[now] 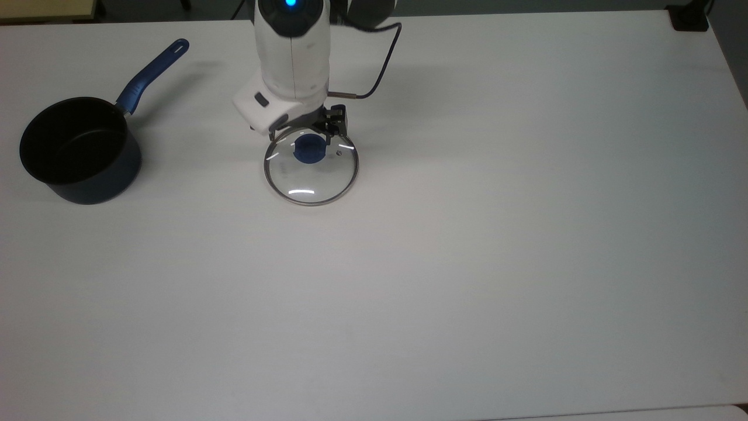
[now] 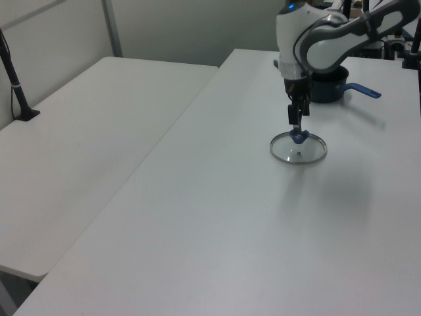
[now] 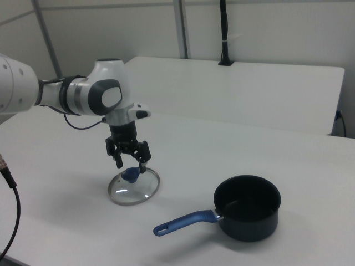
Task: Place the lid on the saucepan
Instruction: 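Close the gripper on the blue knob of the glass lid, then lift the glass lid and carry it over the blue saucepan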
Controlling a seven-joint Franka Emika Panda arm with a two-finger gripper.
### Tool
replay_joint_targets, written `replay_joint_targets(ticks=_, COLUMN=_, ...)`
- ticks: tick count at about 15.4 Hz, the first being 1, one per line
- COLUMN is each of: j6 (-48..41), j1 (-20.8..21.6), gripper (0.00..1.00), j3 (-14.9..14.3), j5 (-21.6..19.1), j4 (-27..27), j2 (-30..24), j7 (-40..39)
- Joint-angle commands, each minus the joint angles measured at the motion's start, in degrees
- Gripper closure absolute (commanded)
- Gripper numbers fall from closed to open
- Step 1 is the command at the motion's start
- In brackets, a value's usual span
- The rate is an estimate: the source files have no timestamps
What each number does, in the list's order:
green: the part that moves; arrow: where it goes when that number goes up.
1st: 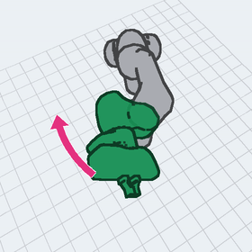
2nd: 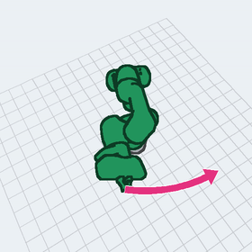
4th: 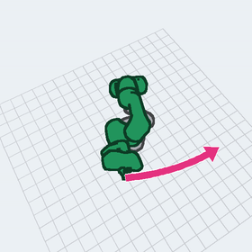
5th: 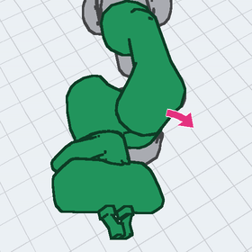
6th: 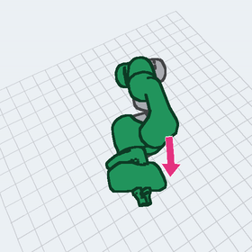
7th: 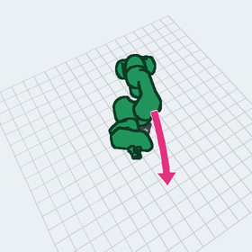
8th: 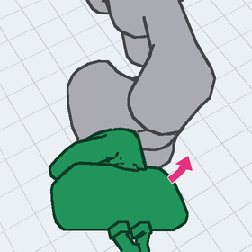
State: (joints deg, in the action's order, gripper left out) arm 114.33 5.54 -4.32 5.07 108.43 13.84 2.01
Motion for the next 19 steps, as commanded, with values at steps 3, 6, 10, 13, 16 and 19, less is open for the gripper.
replay_joint_targets(ticks=3, j6=4.49, j1=0.26, gripper=0.07, j3=0.1, j5=0.03, j4=2.84, j2=0.57, j7=-4.74)
replay_joint_targets(ticks=6, j6=5.12, j1=0.17, gripper=0.16, j3=0.8, j5=-0.93, j4=2.84, j2=0.92, j7=-4.74)
replay_joint_targets(ticks=10, j6=5.64, j1=0.08, gripper=0.25, j3=1.59, j5=-1.56, j4=2.84, j2=1.19, j7=-4.65)
replay_joint_targets(ticks=13, j6=6.35, j1=0.17, gripper=0.34, j3=1.59, j5=-1.82, j4=2.84, j2=1.27, j7=-4.39)
replay_joint_targets(ticks=16, j6=6.26, j1=-0.01, gripper=0.64, j3=1.59, j5=-1.99, j4=2.75, j2=0.93, j7=-4.56)
replay_joint_targets(ticks=19, j6=4.25, j1=-0.71, gripper=0.69, j3=1.51, j5=-2.08, j4=1.88, j2=-0.83, j7=-4.56)
